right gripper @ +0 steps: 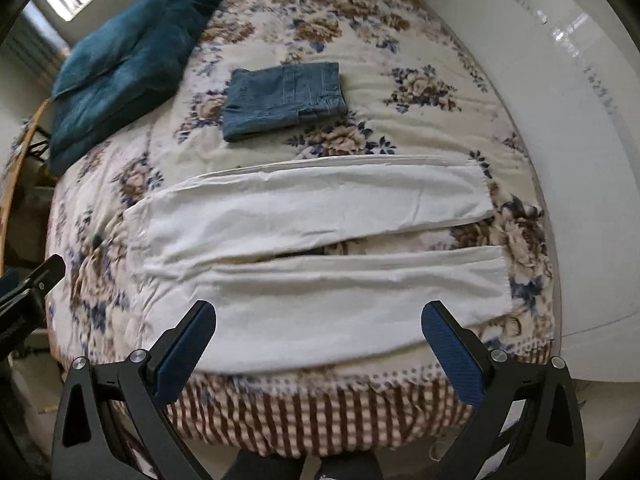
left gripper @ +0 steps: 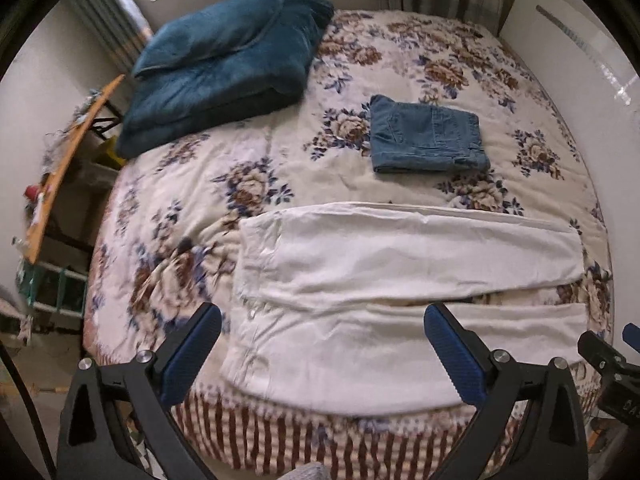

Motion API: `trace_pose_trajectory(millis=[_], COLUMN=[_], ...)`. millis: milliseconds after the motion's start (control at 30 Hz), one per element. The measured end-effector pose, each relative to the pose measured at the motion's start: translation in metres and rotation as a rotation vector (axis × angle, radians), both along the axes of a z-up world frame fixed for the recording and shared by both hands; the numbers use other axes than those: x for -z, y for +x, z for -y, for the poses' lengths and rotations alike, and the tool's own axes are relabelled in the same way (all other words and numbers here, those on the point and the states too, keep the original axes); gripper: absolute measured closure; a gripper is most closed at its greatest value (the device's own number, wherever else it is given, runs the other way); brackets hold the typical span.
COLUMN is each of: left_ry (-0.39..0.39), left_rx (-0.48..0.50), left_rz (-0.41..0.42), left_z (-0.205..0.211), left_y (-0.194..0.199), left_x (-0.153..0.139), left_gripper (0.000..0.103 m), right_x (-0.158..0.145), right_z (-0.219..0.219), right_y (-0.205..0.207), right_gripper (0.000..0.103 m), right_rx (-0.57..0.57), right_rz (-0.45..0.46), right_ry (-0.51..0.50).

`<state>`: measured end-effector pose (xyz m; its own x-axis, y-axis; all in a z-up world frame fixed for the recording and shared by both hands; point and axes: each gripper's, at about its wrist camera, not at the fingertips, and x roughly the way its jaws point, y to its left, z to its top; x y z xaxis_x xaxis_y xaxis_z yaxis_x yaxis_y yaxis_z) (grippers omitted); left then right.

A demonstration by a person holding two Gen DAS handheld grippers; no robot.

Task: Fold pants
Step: 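Reach both tools to the white pants and grasp the leg hems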

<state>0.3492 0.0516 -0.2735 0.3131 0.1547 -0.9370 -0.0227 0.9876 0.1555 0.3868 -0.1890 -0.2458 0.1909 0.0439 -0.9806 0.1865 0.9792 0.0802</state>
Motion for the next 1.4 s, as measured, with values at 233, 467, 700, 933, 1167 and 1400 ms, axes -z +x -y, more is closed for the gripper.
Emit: trace_pose_trajectory(millis=[233, 467, 700, 933, 1167, 1400], left_ry=[0.085, 0.149, 0.214, 0.201, 0.212, 0.134], left_rx=[0.105, 0.407, 0.600, 0.720, 0.832, 0.914], left_rz=[-0.056, -0.209, -0.337, -0.424, -0.457, -0.497], left_z=[-0.002, 0.033, 0.049, 0.061, 0.077, 0.088], left_y=[0.090, 0.169, 0.218, 0.235, 0.239, 0.237], left_x=[0.088, 0.215, 0.300, 0.329, 0.338, 0.334], left_gripper=[0.000, 0.005, 0.007, 0.007, 0.007, 0.022], right_x=[0.094, 0.224, 0.332, 0.390, 0.342, 0.298], right_z=[-0.021, -0.066, -0.089, -0.080, -0.037, -0.009], right_y=[0.101, 0.203, 0.269, 0.304, 0.289, 0.252], right_gripper=[0.000, 0.000, 0.007, 0.062, 0.094, 0.096], right_rx=[-0.110, -0.533, -0.810, -0.924, -0.941, -1.017], right_rz=[-0.067, -0.161, -0.276, -0.396, -0.271, -0.191], right_ry=[-0.036, -0.141, -0.168, -0.013, 0.142, 0.204])
